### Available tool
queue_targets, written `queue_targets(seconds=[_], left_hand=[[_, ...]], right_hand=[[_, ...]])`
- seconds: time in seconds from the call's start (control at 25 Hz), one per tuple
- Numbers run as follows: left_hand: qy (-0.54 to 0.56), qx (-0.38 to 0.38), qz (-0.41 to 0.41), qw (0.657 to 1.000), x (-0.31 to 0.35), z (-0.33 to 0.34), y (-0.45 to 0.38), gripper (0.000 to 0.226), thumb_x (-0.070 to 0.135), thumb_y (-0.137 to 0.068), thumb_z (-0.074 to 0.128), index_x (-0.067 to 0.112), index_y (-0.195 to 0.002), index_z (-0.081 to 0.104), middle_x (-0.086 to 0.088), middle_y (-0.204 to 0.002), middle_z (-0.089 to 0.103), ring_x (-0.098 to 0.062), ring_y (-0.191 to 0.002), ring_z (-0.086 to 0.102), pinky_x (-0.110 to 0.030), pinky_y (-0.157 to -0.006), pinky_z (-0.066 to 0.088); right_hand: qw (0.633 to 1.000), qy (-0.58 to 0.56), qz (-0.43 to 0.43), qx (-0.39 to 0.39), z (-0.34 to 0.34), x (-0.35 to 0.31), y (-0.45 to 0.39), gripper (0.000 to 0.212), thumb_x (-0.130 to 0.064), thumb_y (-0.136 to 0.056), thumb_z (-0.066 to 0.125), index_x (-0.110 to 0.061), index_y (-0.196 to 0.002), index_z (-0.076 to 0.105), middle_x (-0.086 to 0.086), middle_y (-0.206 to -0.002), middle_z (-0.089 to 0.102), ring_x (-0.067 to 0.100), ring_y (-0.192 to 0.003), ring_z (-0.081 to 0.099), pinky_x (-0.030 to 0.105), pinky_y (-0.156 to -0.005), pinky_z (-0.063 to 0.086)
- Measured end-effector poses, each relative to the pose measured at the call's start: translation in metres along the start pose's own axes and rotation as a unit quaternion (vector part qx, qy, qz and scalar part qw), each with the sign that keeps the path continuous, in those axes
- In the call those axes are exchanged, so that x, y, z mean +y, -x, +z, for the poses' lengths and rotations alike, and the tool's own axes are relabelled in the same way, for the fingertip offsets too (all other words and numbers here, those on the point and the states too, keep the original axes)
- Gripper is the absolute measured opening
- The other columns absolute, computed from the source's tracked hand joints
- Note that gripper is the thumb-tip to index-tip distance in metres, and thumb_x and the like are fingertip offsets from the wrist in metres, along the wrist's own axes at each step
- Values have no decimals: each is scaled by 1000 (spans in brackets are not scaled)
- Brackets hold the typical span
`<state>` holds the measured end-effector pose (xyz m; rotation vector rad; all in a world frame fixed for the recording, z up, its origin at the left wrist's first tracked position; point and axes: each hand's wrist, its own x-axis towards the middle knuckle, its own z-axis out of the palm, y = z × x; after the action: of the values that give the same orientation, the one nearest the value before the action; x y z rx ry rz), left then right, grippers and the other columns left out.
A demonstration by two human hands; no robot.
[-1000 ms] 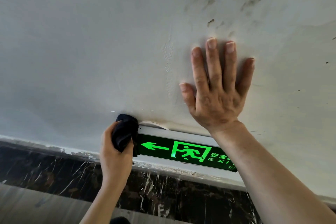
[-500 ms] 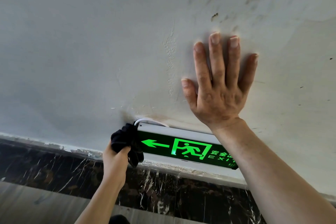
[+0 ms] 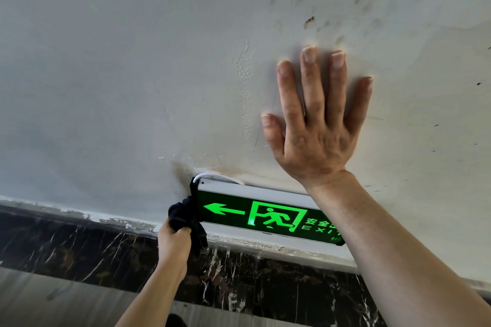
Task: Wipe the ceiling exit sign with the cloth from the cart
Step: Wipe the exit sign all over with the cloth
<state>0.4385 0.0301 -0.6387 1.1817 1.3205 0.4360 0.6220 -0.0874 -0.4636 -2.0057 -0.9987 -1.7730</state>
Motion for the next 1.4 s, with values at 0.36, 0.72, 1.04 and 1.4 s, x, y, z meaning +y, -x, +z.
queue_targets(seconds=[0.36,0.72,1.04,1.4], left_hand=[[-16,-88,-255,963,-62,19,36,40,-19,-86,43,3,-116,56,-25,-100,60,-42,-93,58,-53,-88,50],[180,-211,-88,957,-6,-20,120,32,-15,-81,64,-6,-111,60,-29,-100,70,-45,-92,67,-47,-74,53],[226,-330,19,916,45,-42,161,40,1,-74,65,13,-112,69,-13,-107,74,-29,-98,71,-37,-76,55],[151,-354,125,915,49,-21,157,36,-6,-70,64,8,-103,73,-20,-100,72,-29,-94,70,-24,-68,58]], right_hand=[[1000,-4,-4,-17,-2,-1,0,65,-47,-87,44,-24,-146,30,0,-148,30,17,-147,-3,48,-116,8],[987,-88,-8,-131,-29,7,-7,63,-46,-93,40,-20,-149,26,4,-154,22,17,-147,-11,48,-117,1],[836,-378,260,-301,-138,-19,26,48,-48,-91,40,-29,-135,46,-15,-140,48,3,-133,39,39,-110,36],[470,-546,600,-349,-167,-10,83,31,-17,-74,74,-37,-98,71,-2,-102,73,20,-103,66,41,-93,53]])
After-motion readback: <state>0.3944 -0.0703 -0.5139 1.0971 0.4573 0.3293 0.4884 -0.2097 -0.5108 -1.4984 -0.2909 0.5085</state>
